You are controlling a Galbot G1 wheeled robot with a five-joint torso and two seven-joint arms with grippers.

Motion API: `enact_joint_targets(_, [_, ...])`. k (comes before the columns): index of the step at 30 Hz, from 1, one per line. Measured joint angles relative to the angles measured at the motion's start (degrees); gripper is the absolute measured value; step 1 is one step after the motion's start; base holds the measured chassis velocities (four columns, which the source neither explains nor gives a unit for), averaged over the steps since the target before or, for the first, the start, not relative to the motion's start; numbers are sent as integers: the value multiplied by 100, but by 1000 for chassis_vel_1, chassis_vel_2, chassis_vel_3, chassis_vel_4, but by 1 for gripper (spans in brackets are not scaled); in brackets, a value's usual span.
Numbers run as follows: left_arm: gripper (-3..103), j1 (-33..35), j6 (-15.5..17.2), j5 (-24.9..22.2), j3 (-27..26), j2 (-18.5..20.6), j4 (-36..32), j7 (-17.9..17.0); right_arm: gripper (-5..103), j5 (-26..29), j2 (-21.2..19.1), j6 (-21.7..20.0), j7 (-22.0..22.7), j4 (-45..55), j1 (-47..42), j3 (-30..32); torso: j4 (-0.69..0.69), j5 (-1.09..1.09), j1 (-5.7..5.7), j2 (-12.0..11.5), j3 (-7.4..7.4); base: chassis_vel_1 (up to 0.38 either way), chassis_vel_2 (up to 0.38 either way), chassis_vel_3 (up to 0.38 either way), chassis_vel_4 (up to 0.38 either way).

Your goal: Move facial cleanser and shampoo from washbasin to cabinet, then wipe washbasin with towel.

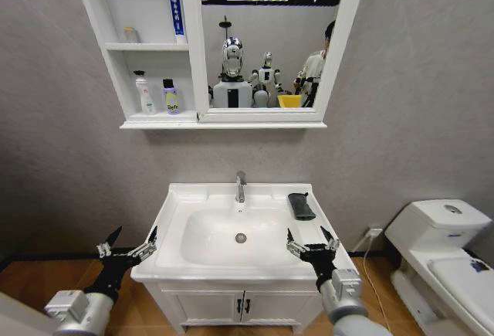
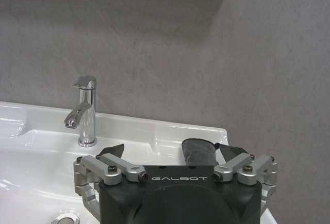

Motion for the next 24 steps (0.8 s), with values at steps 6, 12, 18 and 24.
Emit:
enact_joint_targets(6, [100,0,0,0,0,0,0,0,100,9,-38,-27,1,-2,64,18,0,0,1,-1,0,72,-58,-77,85])
enact_joint_targets(12, [100,0,0,0,0,0,0,0,100,12,-57,-35,33,-16,25,31,-1,2,0,0,0,180,-171,-175,186])
enact_joint_targets(18, [100,0,0,0,0,0,0,0,100,-8,-66,-35,38,-26,-12,17,-1,0,-2,1,-1,242,-239,-226,244])
enact_joint_targets(24, [100,0,0,0,0,0,0,0,100,-42,-105,-8,35,-31,-61,-20,0,0,-2,0,0,302,-293,-298,298])
